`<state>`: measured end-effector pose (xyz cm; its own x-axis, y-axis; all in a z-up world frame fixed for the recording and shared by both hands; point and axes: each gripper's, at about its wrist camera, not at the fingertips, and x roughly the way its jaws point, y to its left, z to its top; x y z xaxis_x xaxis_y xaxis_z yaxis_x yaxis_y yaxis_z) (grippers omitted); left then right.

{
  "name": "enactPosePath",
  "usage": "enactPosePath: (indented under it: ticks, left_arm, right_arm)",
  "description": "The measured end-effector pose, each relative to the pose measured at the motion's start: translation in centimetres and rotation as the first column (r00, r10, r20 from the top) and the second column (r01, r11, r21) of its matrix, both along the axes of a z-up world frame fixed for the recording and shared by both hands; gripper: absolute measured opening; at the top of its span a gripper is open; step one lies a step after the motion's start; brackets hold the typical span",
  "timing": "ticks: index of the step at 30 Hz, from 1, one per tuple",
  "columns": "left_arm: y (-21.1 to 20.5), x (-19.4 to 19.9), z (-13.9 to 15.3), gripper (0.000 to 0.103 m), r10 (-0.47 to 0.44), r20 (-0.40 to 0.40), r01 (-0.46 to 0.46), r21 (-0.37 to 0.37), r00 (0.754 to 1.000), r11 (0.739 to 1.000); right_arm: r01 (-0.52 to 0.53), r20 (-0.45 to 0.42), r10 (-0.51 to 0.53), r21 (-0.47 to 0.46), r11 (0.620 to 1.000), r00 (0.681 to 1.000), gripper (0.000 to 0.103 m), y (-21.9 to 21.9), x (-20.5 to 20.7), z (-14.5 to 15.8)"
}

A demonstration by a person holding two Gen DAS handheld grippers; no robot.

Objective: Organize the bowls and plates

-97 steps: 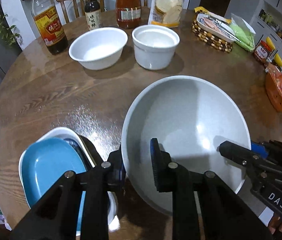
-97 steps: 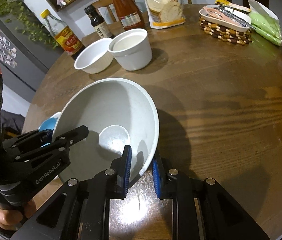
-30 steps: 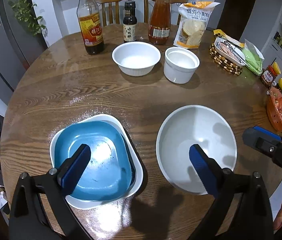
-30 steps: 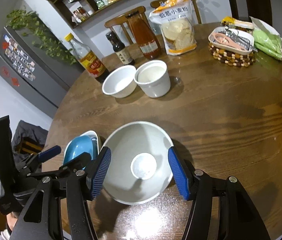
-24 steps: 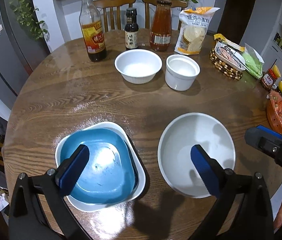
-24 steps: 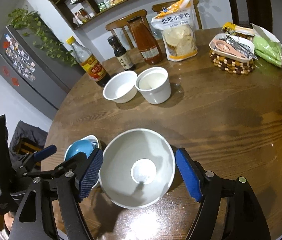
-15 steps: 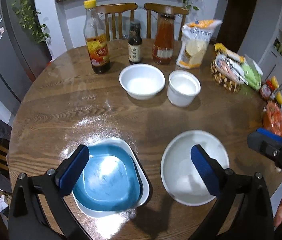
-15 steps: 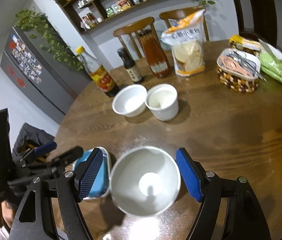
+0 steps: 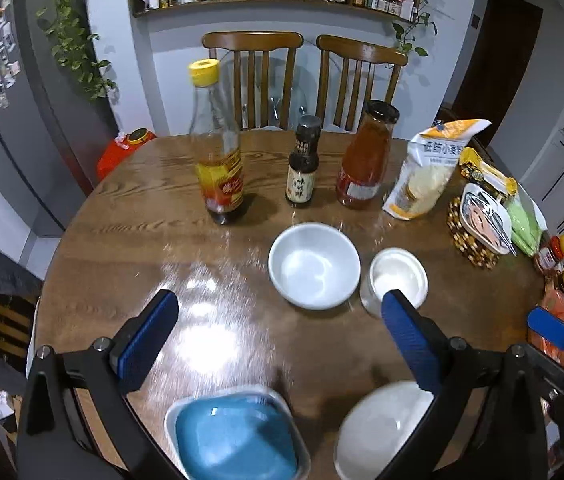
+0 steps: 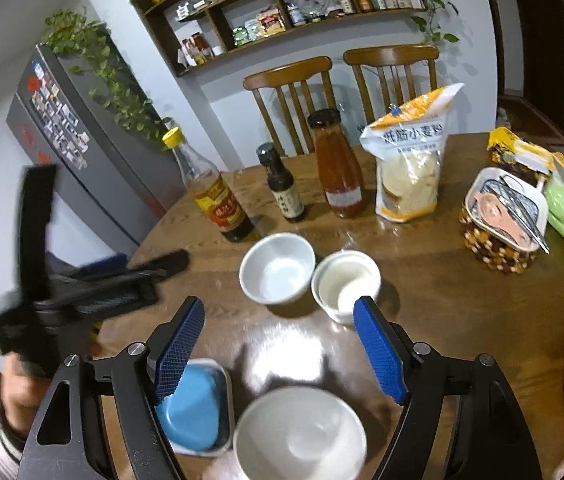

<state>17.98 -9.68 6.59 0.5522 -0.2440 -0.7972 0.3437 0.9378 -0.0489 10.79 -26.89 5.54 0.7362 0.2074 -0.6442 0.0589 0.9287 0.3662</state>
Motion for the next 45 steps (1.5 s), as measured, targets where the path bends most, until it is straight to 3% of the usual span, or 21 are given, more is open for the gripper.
enactPosePath:
  ticks: [6, 10, 12, 15, 17, 20, 31, 37, 45]
  left_arm:
    - [-1.6, 4.8, -6.6, 0.098, 0.029, -0.115, -0.025, 0.040, 0.993, 0.999]
    - [-2.6, 7.5, -10.3, 0.087, 0.037, -0.177, -0.025, 0.070, 0.984, 0.997]
    - [-2.8, 8.6, -11.8, 0.078, 0.052, -0.209, -0.037, 0.075, 0.976, 0.996]
    - [-2.9, 9.8, -13.7, 0.054, 0.052, -0.273, -0.037, 0.058, 0.960, 0.998]
    - [-3.0, 10.3, -14.5, 0.033, 0.044, -0.305, -0.032, 0.042, 0.951, 0.999]
    - [-2.8, 10.7, -15.0, 0.016, 0.033, -0.328, -0.031, 0.011, 0.944, 0.999]
    - [-1.4, 8.6, -14.7, 0.010, -0.096, -0.349, 0.129, 0.075, 0.932, 0.989]
    - [0.7, 6.0, -15.2, 0.011, -0.149, -0.406, 0.194, 0.071, 0.902, 0.978]
    - [2.2, 4.2, -15.0, 0.014, -0.148, -0.377, 0.195, 0.089, 0.914, 0.977]
  right_arm:
    - [-0.009, -0.046, 0.010, 0.021, 1.000, 0.999, 0.078, 0.6, 1.5, -2.4]
    - [0.001, -0.089, 0.003, 0.045, 0.999, 0.996, 0.078, 0.4, 2.4, -4.2]
    - [0.004, -0.104, 0.001, 0.052, 0.999, 0.995, 0.078, 0.2, 2.8, -5.0]
    - [0.017, -0.127, -0.009, 0.062, 0.998, 0.992, 0.078, -0.1, 3.5, -6.0]
    - [0.021, -0.139, -0.011, 0.070, 0.997, 0.990, 0.078, -0.2, 4.0, -6.6]
    - [0.018, -0.152, -0.007, 0.074, 0.997, 0.988, 0.078, -0.2, 4.6, -7.2]
    - [-0.028, -0.206, 0.042, 0.070, 0.997, 0.978, 0.078, 1.2, 6.3, -9.1]
    - [-0.069, -0.297, 0.079, 0.045, 0.997, 0.952, 0.078, 2.9, 7.2, -11.8]
    - [-0.081, -0.359, 0.067, -0.025, 0.996, 0.931, 0.078, 4.2, 8.7, -14.6]
